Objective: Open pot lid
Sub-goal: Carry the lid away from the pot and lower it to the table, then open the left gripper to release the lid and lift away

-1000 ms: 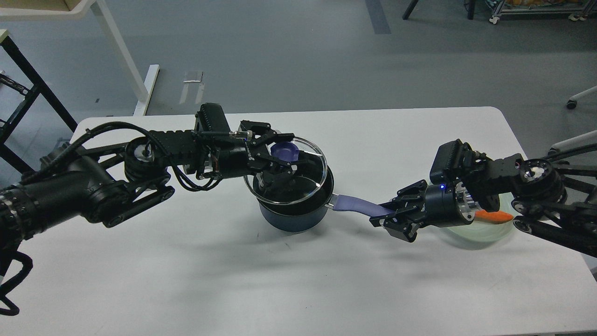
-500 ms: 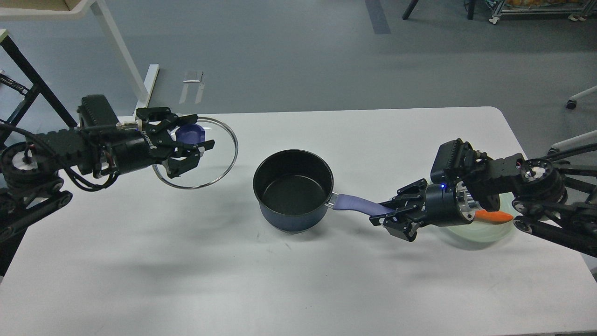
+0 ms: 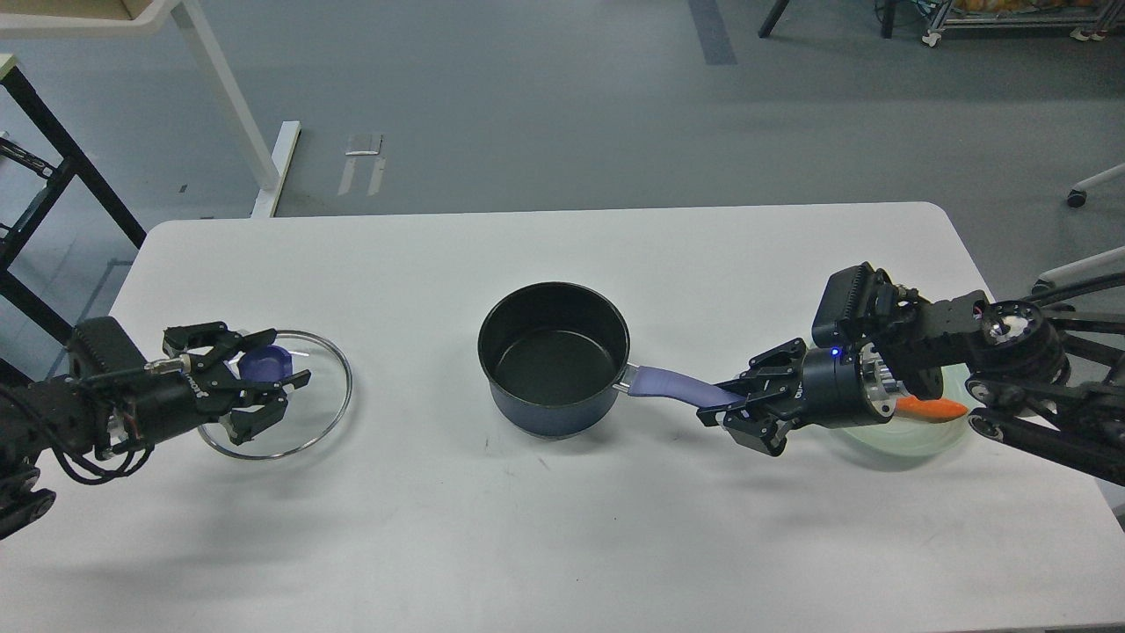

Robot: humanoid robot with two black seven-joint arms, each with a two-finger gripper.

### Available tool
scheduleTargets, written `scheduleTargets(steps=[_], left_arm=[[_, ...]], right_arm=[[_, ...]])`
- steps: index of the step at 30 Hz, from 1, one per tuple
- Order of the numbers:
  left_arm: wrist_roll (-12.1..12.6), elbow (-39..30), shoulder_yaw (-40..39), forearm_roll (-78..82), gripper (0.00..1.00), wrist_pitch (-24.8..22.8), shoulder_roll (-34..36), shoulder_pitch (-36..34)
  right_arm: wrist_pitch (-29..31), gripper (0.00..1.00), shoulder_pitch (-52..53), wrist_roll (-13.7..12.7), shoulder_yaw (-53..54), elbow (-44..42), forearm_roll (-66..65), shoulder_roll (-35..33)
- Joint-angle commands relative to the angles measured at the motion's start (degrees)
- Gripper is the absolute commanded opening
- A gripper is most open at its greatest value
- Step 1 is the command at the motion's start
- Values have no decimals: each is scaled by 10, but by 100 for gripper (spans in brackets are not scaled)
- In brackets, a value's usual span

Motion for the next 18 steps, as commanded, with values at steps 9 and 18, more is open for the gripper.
scheduleTargets(steps=[9, 18], left_arm=[[0, 26, 8, -2, 51, 0, -13, 13], [0, 47, 10, -30, 64, 0, -26, 22]], right_arm=[[-1, 34, -2, 0, 0, 0, 0, 0], [-1, 35, -2, 0, 0, 0, 0, 0]])
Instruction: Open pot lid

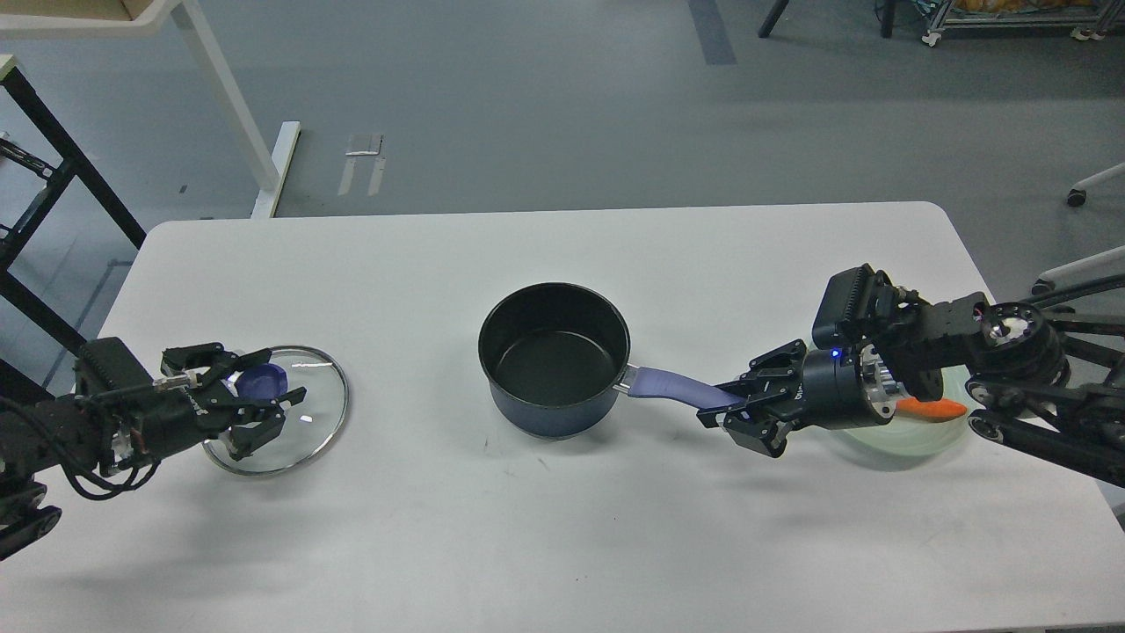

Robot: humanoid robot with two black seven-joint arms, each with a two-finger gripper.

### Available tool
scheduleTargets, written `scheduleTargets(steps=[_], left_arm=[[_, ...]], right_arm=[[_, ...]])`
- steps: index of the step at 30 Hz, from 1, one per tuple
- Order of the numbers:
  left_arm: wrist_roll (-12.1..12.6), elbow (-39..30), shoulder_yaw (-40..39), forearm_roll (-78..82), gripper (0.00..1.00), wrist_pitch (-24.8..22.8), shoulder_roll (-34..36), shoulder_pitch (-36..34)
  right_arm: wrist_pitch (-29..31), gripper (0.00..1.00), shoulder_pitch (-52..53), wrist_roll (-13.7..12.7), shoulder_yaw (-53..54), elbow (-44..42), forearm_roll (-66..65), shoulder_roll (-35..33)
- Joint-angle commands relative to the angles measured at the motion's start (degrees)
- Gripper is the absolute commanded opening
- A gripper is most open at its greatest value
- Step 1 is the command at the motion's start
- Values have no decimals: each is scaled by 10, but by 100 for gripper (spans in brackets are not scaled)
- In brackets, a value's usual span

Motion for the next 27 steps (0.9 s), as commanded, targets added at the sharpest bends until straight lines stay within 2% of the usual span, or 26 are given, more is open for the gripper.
scheduleTargets(steps=[1, 3, 7, 11, 16, 21, 25, 27], left_arm=[[0, 1, 0, -7, 69, -1, -1, 2], [0, 1, 0, -8, 81, -1, -1, 1], [0, -5, 0, -8, 93, -1, 0, -3], [0, -10, -1, -35, 95, -1, 4, -7], [0, -72, -2, -117, 96, -1, 21, -45], [0, -135, -14, -337, 97, -121, 36, -112], [0, -142, -14, -631, 99, -229, 36, -153], [0, -138, -14, -747, 99, -268, 35, -157]], right_arm=[[0, 35, 0, 0, 0, 0, 0, 0], [0, 35, 0, 0, 0, 0, 0, 0], [0, 35, 0, 0, 0, 0, 0, 0], [0, 35, 0, 0, 0, 0, 0, 0], [0, 35, 0, 0, 0, 0, 0, 0], [0, 36, 0, 0, 0, 0, 0, 0], [0, 38, 0, 0, 0, 0, 0, -1], [0, 41, 0, 0, 0, 0, 0, -1]])
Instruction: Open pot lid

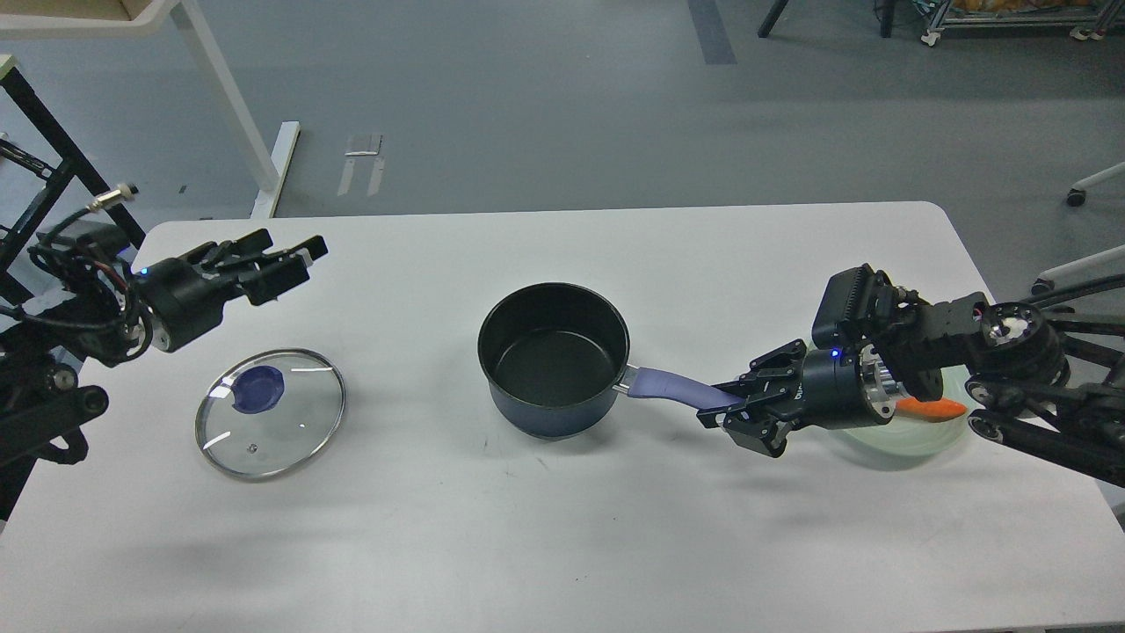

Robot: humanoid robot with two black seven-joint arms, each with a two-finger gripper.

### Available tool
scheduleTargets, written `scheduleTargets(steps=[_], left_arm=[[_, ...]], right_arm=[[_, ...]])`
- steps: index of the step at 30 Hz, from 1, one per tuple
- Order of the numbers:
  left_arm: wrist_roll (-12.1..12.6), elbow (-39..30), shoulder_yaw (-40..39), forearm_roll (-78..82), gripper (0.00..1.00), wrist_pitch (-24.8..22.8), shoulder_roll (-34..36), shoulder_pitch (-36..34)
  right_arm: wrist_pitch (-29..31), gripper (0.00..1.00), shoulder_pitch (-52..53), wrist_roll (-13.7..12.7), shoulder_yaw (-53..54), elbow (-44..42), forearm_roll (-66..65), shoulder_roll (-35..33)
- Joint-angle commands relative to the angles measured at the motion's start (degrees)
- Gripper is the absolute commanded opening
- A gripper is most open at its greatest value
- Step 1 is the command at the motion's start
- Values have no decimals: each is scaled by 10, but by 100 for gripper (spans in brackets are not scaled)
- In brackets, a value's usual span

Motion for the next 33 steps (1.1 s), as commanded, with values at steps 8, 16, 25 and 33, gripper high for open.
scheduleTargets(steps=[8, 16, 25, 33], left_arm=[[0, 2, -2, -297, 99, -97, -4, -11], [0, 6, -48, -367, 99, -131, -16, -10], [0, 24, -57, -507, 99, -219, -25, -3], [0, 41, -64, -549, 99, -223, -56, 11]], right_arm=[[0, 69, 0, 0, 0, 1, 2, -9], [2, 98, 8, 0, 4, 27, 117, -35], [-2, 98, 21, 0, 67, 41, 385, -97], [-25, 99, -10, 0, 97, -1, 773, -101]])
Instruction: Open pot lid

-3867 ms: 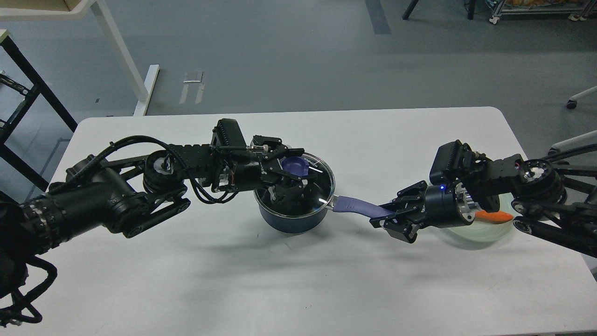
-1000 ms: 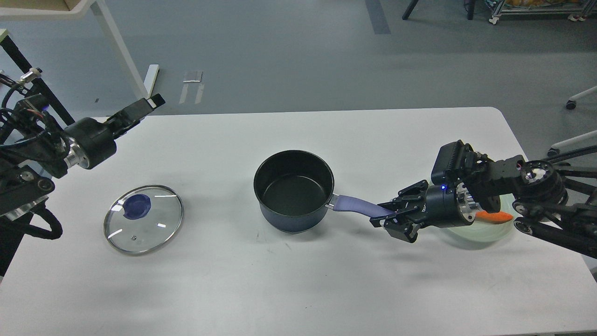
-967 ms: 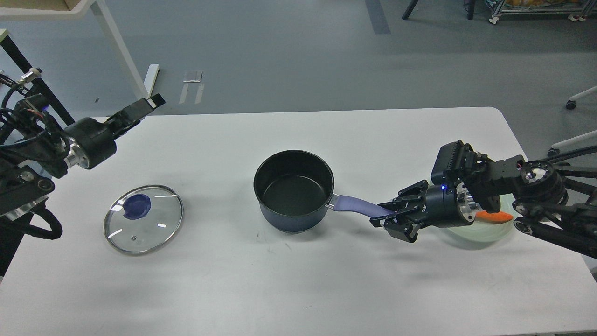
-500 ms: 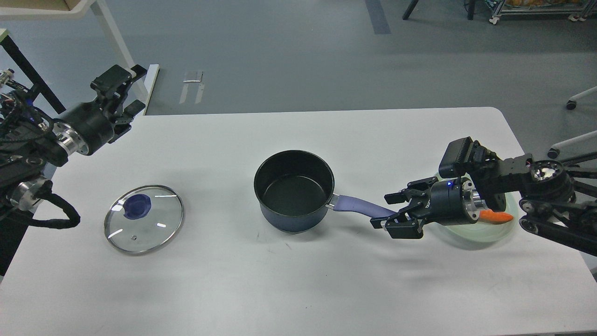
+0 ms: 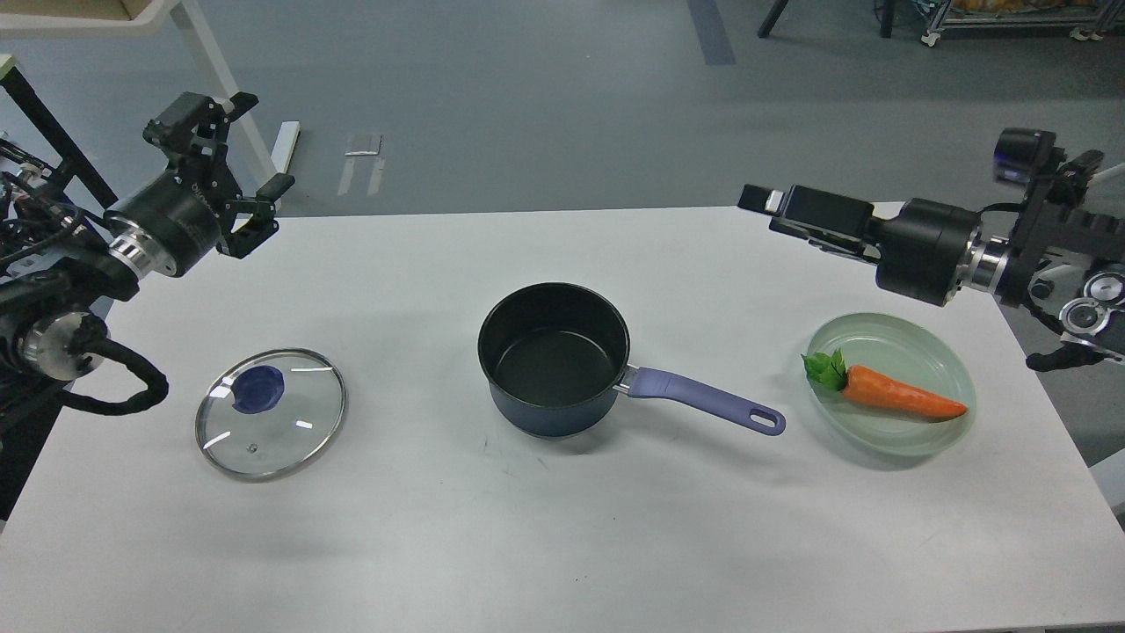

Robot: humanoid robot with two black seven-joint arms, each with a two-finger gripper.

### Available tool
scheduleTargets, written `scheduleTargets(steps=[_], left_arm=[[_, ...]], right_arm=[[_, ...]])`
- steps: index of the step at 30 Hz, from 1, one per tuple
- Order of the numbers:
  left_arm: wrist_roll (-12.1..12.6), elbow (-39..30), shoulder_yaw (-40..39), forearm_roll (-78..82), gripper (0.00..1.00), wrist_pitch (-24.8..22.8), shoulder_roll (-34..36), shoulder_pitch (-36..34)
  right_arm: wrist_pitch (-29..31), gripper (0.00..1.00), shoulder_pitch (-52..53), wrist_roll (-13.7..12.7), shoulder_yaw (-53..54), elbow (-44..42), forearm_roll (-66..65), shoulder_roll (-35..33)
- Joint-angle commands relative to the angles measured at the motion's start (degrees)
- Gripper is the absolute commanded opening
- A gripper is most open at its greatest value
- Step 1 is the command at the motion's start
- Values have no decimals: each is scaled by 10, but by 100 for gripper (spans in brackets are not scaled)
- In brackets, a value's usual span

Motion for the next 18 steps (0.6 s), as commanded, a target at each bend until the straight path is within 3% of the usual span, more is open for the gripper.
scheduleTargets(steps=[1, 8, 11, 13, 18], left_arm=[[0, 4, -9, -16, 99, 0, -16, 13], [0, 14, -74, -16, 99, 1, -51, 54], [0, 20, -95, -16, 99, -1, -65, 71], [7, 22, -109, -16, 99, -1, -76, 83], [25, 23, -149, -15, 99, -26, -94, 125]], right_arm=[[-21, 99, -22, 0, 3, -22, 167, 9], [-33, 99, -75, 0, 41, -62, 428, 44], [-21, 99, -113, 0, 71, -73, 471, 64], [10, 99, -138, 0, 92, -87, 479, 80], [154, 99, -186, 0, 111, -184, 481, 122]])
